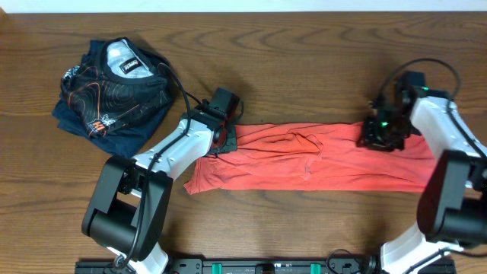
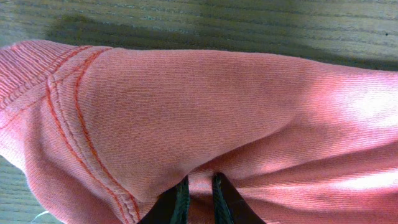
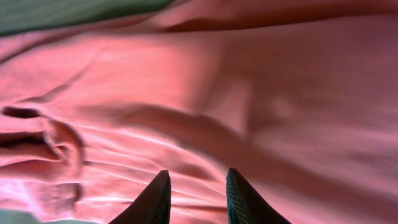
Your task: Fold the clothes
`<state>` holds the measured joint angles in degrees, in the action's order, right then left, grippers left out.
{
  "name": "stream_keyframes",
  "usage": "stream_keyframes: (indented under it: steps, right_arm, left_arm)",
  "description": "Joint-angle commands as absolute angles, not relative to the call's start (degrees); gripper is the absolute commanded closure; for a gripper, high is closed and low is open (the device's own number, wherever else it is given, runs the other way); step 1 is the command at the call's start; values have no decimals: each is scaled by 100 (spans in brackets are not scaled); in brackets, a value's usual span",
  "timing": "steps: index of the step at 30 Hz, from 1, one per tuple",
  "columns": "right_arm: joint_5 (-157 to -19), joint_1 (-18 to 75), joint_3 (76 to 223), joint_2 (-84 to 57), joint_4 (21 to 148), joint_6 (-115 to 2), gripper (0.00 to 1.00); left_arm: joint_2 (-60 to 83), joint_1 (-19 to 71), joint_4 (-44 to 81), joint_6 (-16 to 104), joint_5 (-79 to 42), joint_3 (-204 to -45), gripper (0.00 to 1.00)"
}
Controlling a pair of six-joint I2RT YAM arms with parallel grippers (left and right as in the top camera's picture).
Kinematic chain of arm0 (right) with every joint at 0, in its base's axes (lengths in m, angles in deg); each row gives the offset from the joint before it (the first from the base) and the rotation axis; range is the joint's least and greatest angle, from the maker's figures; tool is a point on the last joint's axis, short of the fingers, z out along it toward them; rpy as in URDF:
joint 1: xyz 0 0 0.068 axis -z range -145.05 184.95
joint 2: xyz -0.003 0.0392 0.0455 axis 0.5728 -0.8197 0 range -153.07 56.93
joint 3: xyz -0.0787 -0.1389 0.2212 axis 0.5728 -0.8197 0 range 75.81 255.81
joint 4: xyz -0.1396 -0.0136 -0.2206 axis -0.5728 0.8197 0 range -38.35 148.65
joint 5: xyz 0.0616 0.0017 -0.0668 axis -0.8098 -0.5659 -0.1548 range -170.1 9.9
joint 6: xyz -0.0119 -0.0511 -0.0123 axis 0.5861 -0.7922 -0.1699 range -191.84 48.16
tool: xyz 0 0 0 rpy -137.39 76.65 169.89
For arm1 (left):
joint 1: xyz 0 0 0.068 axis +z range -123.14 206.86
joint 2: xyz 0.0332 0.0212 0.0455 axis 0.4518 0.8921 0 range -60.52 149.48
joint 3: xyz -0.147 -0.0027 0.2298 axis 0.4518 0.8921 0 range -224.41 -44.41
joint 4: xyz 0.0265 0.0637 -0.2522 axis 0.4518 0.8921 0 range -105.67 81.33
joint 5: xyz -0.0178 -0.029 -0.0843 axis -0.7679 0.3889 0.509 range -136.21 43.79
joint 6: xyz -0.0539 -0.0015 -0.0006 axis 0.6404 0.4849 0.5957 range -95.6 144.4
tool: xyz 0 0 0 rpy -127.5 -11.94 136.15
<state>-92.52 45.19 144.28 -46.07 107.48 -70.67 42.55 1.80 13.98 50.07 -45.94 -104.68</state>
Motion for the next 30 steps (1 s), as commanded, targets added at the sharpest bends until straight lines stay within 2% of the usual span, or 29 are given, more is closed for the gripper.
stream_keyframes:
  steps: [1, 3, 5, 7, 10, 13, 18, 30]
  right_arm:
    - [-8203, 4925, 14557, -4218, 10801, -7215, 66]
    - [-7571, 5135, 14557, -4137, 10842, -7218, 48]
    - [-7058, 5373, 14553, -4132, 10847, -7233, 42]
    - [-7047, 5592, 14537, -4178, 10777, -7237, 36]
    - [-7045, 5882, 14537, -4325, 10705, -7580, 31]
    - [-7043, 6114, 14540, -4445, 10615, -7814, 30]
    - [-7370, 6453, 14540, -4445, 10051, -7766, 30]
    - [-7606, 6556, 14533, -4670, 8974, -7705, 37]
  left_arm:
    - [4316, 237, 1448, 5016, -4838, -10396, 83]
    - [4314, 237, 1463, 5018, -4838, -10398, 83]
    - [4296, 237, 1472, 5018, -4838, -10398, 83]
    - [4242, 241, 1490, 5012, -4838, -10411, 69]
    - [4065, 270, 1533, 4996, -4838, -10490, 43]
    - [3780, 274, 1555, 4996, -4836, -10542, 35]
    - [3335, 274, 1581, 4999, -4819, -10542, 30]
    - [3271, 274, 1702, 5003, -4819, -10540, 30]
